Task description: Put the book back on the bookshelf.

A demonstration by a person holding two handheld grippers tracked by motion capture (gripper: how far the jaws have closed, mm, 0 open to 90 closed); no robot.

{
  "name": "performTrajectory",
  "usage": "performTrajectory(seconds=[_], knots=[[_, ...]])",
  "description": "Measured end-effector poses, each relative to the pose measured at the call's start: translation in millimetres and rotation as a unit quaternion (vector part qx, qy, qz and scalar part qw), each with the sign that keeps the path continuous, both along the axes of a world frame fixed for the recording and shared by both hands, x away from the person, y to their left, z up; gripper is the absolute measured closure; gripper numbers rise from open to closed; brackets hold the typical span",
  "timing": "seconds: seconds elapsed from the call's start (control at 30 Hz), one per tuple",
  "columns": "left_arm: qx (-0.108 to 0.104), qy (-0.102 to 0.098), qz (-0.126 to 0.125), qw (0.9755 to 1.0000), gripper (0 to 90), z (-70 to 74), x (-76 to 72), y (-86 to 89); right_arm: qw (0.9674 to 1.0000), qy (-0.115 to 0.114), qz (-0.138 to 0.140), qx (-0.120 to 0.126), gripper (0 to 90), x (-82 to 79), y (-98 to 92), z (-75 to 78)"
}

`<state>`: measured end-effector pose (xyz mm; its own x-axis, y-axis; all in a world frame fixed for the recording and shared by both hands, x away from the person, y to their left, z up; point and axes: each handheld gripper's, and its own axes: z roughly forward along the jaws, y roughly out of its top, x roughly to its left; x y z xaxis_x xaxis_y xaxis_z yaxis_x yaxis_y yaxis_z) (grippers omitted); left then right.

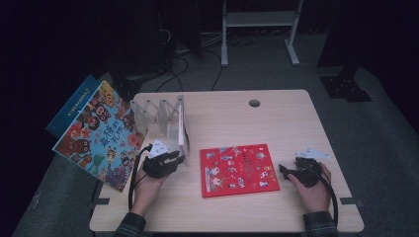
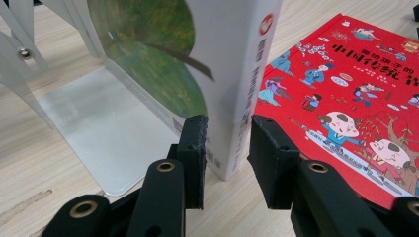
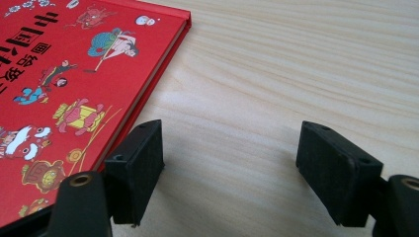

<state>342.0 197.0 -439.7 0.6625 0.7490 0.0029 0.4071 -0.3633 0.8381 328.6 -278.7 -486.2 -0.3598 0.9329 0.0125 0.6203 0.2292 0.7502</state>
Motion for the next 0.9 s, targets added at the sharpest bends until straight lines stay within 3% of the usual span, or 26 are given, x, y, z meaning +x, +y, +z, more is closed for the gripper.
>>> performTrajectory(seconds=[0.43, 0.5, 0.57, 0.9], knots=[[0.014, 0.0, -0.017, 0.9997, 50.6, -1.9, -15.9, 6.7, 1.0, 0.001, 0.002, 0.0, 24.4, 0.1, 0.1, 0.0], [0.02, -0.007, -0.019, 0.9996, 47.0, -3.0, -14.3, 6.5, 1.0, 0.001, 0.002, 0.0, 24.4, 0.1, 0.1, 0.0], [0.031, 0.002, -0.015, 0.9994, 44.9, -4.6, -8.9, 6.3, 1.0, 0.001, 0.002, 0.0, 24.4, 0.1, 0.1, 0.0], [0.019, 0.005, 0.002, 0.9998, 40.9, -6.2, -6.0, 12.0, 1.0, 0.001, 0.002, 0.0, 24.4, 0.1, 0.2, 0.0]])
